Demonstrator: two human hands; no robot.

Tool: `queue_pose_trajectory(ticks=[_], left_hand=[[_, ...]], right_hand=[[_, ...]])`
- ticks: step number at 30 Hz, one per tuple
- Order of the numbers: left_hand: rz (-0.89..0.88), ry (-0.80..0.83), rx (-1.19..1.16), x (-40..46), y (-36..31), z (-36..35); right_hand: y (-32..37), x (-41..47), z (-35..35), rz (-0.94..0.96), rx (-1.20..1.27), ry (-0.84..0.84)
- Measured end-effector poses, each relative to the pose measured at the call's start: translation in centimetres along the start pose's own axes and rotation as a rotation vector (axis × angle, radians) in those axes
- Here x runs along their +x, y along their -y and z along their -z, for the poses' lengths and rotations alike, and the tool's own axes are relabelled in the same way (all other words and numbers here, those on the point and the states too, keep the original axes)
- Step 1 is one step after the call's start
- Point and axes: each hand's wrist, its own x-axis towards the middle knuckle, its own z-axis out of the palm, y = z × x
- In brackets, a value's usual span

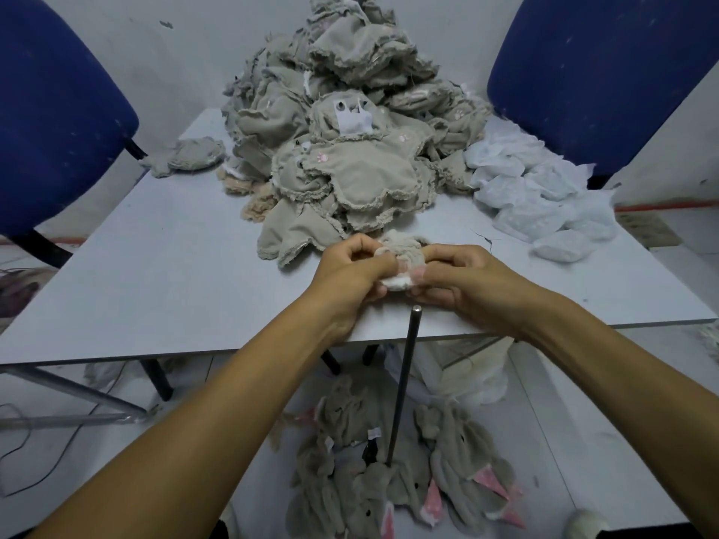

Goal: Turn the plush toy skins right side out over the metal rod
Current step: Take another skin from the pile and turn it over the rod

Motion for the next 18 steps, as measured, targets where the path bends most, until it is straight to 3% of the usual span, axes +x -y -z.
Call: queue_pose_trajectory(ticks=[2, 6, 11, 18], left_hand=[[0.066, -0.006, -0.065, 0.4, -0.3, 0.3], [0.114, 0.074, -0.135, 0.3, -0.5, 0.8], [0.141, 0.148, -0.186, 0.0, -0.6, 1.5], [0.104, 0.164, -0.131, -0.1, -0.6, 1.3]], right_hand=[[-0.1, -0.3, 0.2, 0.031, -0.046, 0.056], [-0.8, -0.5, -0.3, 0.171, -0.234, -0.050], [0.1, -1.1, -0.5, 0.115, -0.159, 0.102], [-1.0, -0.8, -1.0, 0.196, -0.318, -0.109]])
